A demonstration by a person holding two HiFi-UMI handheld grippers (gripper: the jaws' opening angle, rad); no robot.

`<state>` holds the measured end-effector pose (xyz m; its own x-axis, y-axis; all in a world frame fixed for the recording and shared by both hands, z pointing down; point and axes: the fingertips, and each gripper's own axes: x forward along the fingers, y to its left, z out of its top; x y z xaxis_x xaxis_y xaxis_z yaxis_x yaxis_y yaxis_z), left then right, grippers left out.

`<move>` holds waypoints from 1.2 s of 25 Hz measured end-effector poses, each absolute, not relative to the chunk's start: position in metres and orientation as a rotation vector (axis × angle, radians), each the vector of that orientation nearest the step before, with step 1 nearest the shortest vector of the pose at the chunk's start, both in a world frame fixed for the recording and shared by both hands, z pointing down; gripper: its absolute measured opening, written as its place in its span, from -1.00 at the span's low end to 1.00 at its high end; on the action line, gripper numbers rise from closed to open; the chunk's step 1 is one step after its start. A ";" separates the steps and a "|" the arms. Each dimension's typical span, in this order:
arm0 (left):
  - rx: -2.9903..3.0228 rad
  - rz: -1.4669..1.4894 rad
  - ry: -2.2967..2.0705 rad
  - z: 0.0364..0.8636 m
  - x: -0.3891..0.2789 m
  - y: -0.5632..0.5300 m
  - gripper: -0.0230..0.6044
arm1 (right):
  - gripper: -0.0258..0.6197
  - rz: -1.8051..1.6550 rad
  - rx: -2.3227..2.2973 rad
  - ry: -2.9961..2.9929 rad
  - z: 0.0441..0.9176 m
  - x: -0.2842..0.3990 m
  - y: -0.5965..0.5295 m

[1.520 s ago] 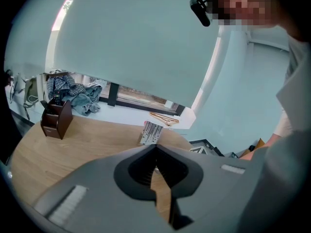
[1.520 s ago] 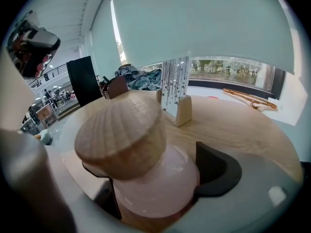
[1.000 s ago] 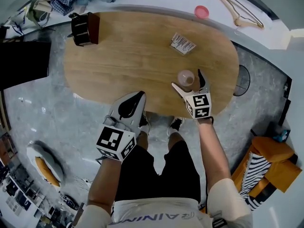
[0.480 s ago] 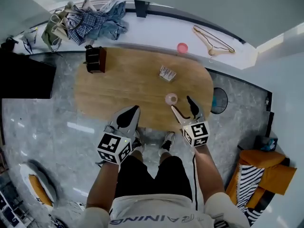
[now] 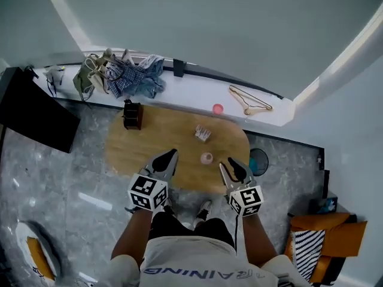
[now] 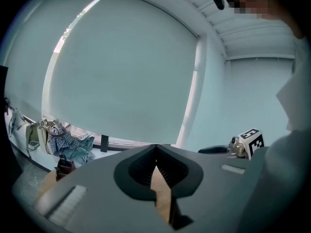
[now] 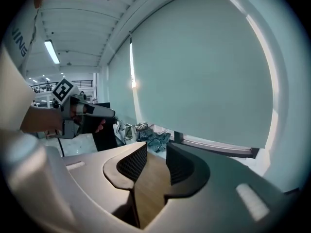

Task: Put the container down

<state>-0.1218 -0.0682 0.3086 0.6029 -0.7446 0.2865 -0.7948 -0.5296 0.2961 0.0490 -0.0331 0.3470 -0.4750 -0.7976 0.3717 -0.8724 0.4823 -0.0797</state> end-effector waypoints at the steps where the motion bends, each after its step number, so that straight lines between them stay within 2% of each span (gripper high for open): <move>1: 2.445 0.167 -1.234 0.299 -0.124 -0.064 -0.92 | -0.52 0.372 1.426 -2.449 0.334 0.051 -0.028; 5: 2.486 0.139 -1.252 0.263 -0.128 -0.050 -0.92 | -0.76 0.355 1.529 -2.497 0.277 0.066 -0.018; 10: 2.534 0.075 -1.247 0.228 -0.127 -0.036 -0.92 | -0.87 0.263 1.608 -2.581 0.214 0.069 -0.016; 18: 2.648 0.011 -1.285 0.175 -0.117 -0.029 -0.92 | -0.88 0.093 1.713 -2.608 0.143 0.075 -0.023; 30: 2.669 -0.002 -1.261 0.171 -0.109 -0.036 -0.92 | -0.88 0.077 1.691 -2.575 0.147 0.070 -0.036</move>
